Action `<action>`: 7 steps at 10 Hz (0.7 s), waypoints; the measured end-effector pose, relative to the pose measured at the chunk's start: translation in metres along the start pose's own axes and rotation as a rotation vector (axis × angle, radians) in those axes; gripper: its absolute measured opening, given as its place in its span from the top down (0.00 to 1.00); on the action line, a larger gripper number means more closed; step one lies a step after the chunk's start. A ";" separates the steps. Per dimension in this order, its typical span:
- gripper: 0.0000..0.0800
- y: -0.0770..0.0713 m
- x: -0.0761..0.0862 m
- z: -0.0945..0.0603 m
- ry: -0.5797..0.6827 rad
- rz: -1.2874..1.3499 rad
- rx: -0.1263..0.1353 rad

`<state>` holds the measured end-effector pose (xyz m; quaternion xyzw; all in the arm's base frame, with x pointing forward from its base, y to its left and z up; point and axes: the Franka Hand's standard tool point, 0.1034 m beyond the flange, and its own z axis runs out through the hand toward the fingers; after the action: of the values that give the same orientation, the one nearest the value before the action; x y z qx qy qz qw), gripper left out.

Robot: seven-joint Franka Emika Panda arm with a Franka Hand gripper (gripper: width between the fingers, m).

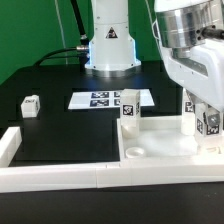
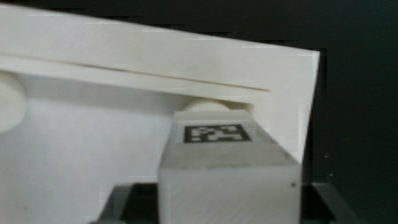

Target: Assemble square table

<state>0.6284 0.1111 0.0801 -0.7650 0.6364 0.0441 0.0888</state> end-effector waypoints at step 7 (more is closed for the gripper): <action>0.19 0.000 -0.010 0.004 0.091 -0.765 -0.057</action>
Offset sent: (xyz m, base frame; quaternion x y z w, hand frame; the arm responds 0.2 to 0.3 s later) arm -0.0071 0.0067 0.0093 -0.0075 0.0743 -0.4047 0.9114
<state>0.6263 0.1216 0.0781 -0.9505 0.3067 -0.0086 0.0492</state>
